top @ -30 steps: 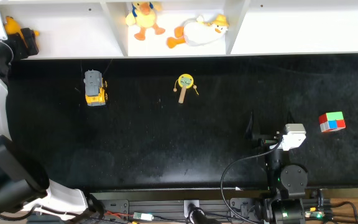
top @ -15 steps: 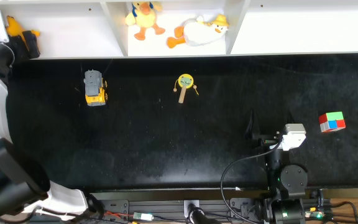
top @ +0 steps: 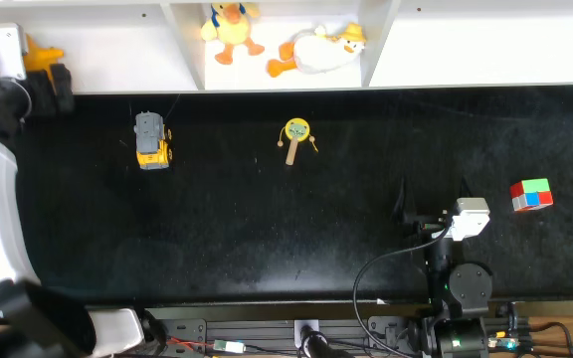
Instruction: Store Toys
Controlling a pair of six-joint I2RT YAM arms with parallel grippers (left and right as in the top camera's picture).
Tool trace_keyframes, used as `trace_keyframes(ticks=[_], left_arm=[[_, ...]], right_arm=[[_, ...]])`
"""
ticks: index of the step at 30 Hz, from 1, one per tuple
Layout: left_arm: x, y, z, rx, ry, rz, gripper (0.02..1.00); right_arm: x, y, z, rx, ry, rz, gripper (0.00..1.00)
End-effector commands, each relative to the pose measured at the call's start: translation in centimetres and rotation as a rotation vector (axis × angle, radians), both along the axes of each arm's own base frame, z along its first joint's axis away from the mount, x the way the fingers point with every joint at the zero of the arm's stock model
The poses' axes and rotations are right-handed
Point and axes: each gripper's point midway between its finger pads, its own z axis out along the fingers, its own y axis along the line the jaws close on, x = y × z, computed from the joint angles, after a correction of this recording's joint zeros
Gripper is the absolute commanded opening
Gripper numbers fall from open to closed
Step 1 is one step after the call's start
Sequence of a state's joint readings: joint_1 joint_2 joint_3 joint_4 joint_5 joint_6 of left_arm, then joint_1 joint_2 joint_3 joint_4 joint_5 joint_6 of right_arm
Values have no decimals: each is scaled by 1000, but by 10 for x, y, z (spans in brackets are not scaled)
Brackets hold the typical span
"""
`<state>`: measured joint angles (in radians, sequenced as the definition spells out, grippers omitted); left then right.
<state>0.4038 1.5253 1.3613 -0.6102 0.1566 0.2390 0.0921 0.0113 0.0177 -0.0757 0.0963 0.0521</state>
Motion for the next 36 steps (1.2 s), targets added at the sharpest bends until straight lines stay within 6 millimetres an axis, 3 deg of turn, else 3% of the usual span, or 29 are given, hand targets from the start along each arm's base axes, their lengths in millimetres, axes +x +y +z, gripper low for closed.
trace_keyframes(ticks=[1, 8, 14, 22, 27, 36], left_arm=[[-29, -26, -4, 10, 4, -42, 998], [-88, -63, -39, -96, 28, 9, 998], [-111, -102, -77, -160, 95, -48, 998], [-106, -126, -106, -202, 168, -85, 996], [-90, -137, -123, -251, 188, -122, 996], [-67, -136, -141, -281, 175, -99, 998]], right_arm=[[0, -1, -3, 4, 1, -6, 996], [0, -1, -3, 4, 1, -6, 996], [0, -1, -3, 4, 1, -6, 996], [0, -1, -3, 4, 1, -6, 996], [0, -1, -3, 4, 1, -6, 996], [0, -1, -3, 4, 1, -6, 996]])
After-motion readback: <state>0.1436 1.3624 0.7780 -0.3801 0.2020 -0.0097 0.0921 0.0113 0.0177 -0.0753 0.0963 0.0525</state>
